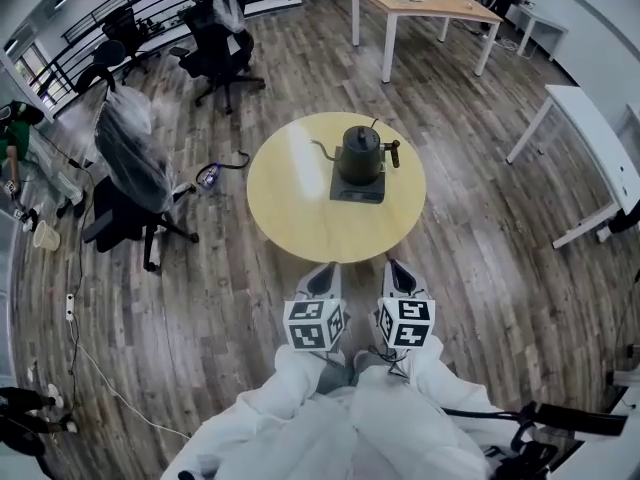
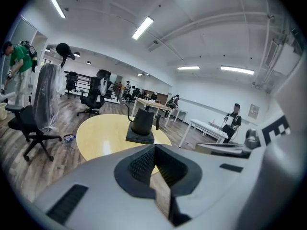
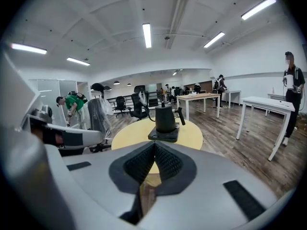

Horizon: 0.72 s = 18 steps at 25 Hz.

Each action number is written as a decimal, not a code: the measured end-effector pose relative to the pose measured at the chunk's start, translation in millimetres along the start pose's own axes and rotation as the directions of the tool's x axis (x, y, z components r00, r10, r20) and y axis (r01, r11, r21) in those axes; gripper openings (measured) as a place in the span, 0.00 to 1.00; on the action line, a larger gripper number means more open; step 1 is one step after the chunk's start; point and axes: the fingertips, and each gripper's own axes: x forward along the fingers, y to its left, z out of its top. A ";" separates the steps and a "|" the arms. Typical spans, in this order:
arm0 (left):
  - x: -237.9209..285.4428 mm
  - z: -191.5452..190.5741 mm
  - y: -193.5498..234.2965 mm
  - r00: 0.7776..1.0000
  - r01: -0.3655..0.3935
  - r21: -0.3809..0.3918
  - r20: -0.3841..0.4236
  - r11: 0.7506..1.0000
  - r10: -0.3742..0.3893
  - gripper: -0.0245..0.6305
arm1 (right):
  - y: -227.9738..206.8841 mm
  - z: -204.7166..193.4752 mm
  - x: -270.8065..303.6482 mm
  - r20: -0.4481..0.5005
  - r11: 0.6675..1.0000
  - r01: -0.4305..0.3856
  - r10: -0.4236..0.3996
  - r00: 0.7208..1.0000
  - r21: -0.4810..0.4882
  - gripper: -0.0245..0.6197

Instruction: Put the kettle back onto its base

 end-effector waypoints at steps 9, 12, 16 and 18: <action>-23.8 -11.0 -25.7 1.000 -0.024 0.003 0.006 1.000 0.024 0.04 | 7.6 -3.5 -29.7 0.015 0.998 -0.054 0.054 0.998 0.009 0.06; -25.3 -13.3 -33.7 1.000 -0.022 0.017 0.009 1.000 0.022 0.04 | 3.1 -4.6 -36.2 0.019 0.999 -0.050 0.050 0.999 -0.008 0.06; -31.5 -11.3 -38.1 0.999 -0.032 0.014 0.018 0.999 0.031 0.04 | 1.8 -0.6 -45.7 0.031 0.999 -0.051 0.051 0.998 -0.013 0.06; -33.6 -10.8 -39.3 0.999 -0.034 0.011 0.017 0.999 0.034 0.04 | 1.6 1.1 -47.3 0.029 0.998 -0.053 0.053 0.998 -0.016 0.06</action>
